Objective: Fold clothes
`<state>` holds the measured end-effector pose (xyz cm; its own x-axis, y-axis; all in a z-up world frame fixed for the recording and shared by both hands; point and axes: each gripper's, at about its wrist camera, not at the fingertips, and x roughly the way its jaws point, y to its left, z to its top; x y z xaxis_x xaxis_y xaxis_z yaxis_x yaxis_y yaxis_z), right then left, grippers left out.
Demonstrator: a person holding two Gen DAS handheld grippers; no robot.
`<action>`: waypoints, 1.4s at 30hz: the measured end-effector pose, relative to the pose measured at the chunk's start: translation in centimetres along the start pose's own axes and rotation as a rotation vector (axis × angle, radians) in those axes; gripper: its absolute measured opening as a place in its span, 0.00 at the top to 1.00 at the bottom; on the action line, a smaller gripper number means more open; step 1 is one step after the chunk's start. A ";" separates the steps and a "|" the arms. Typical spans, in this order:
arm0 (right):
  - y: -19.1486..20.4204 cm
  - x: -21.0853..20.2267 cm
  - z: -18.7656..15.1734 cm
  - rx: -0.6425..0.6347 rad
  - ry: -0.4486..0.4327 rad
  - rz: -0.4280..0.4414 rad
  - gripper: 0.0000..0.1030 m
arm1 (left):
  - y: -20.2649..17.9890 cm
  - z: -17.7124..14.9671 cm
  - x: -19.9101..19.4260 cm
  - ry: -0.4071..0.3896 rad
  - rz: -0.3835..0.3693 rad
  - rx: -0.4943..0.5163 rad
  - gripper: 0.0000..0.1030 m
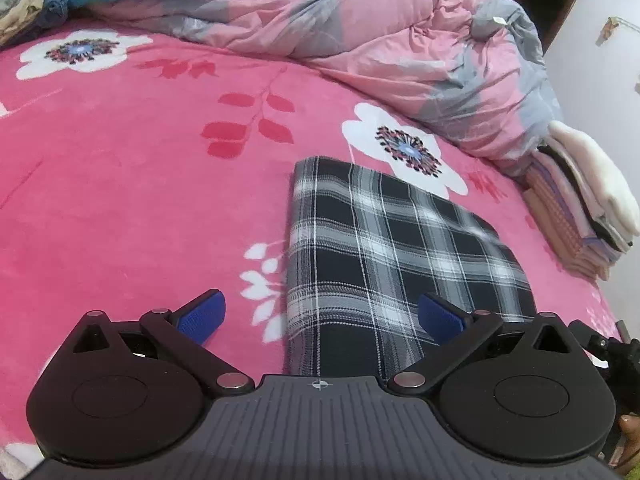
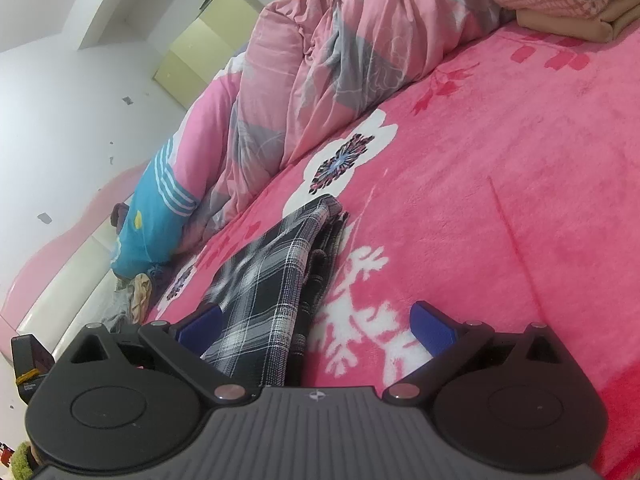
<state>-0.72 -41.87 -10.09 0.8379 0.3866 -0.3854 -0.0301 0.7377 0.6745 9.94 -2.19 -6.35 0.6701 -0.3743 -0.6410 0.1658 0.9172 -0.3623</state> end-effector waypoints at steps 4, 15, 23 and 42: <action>0.0 0.0 0.0 -0.001 -0.001 0.000 0.01 | -0.1 0.0 -0.4 -0.028 0.017 0.016 0.00; 0.2 -0.1 -0.2 -0.004 -0.004 0.004 0.01 | -0.5 0.1 -1.2 -0.091 0.042 0.068 0.00; 0.2 -0.2 0.2 0.000 -0.008 0.029 0.01 | -0.1 0.5 -1.2 -0.102 -0.023 0.069 0.00; 0.3 11.1 6.8 -0.003 0.272 0.175 0.16 | 3.2 4.1 7.2 0.172 -0.317 -0.061 0.23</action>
